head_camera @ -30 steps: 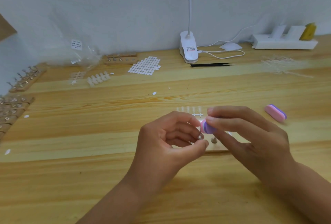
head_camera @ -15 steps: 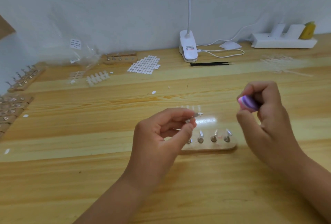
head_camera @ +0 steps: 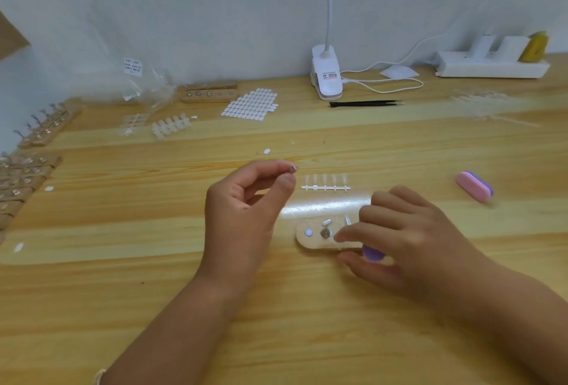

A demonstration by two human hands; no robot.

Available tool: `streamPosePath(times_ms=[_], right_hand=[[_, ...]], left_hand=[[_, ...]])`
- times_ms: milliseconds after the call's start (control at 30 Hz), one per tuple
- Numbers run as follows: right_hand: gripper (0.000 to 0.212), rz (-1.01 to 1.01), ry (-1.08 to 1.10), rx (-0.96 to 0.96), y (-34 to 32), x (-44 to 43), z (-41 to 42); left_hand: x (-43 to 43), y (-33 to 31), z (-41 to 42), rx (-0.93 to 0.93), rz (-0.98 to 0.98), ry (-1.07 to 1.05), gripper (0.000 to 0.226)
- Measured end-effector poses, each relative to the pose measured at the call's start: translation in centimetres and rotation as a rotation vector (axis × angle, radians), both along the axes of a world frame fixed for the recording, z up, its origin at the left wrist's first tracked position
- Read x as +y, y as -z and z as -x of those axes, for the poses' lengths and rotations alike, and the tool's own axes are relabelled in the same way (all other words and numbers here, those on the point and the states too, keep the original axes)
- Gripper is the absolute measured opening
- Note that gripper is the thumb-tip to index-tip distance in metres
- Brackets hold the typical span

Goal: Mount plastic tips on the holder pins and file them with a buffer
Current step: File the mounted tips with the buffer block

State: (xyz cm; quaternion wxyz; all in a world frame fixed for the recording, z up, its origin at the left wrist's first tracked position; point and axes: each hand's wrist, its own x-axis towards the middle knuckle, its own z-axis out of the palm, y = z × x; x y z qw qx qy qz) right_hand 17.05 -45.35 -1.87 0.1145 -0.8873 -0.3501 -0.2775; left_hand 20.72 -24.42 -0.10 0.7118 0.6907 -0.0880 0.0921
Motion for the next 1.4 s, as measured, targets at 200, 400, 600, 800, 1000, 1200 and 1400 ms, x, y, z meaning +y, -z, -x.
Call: streamPosePath(times_ms=[200,400,600,800,1000,1200,1400], right_hand=[[0.024,0.114,0.025,-0.119,0.7,0.4,-0.4],[0.018,-0.213,0.041,-0.043,0.3,0.4,-0.1],[0.009,-0.574,0.139,-0.034,-1.1,-0.5,0.5],[0.012,-0.54,0.103,-0.057,-0.8,0.3,0.8],[0.009,-0.545,0.064,-0.025,-0.8,0.5,0.9],[0.015,-0.522,0.065,-0.032,-0.6,0.7,0.9],[0.02,-0.511,0.032,-0.044,-0.4,0.9,0.7]], left_hand=[[-0.4,-0.2,0.3,0.018,-0.026,0.062,0.013],[-0.7,-0.2,1.0,-0.051,-0.178,0.127,0.016],[-1.2,-0.2,1.6,-0.175,-0.276,0.219,0.017],[-1.4,-0.1,1.7,-0.217,-0.327,0.234,0.014],[-1.4,-0.1,1.7,-0.234,-0.318,0.211,0.014],[-1.5,-0.2,1.9,-0.227,-0.313,0.212,0.01],[-1.5,-0.4,2.3,-0.24,-0.33,0.192,0.012]])
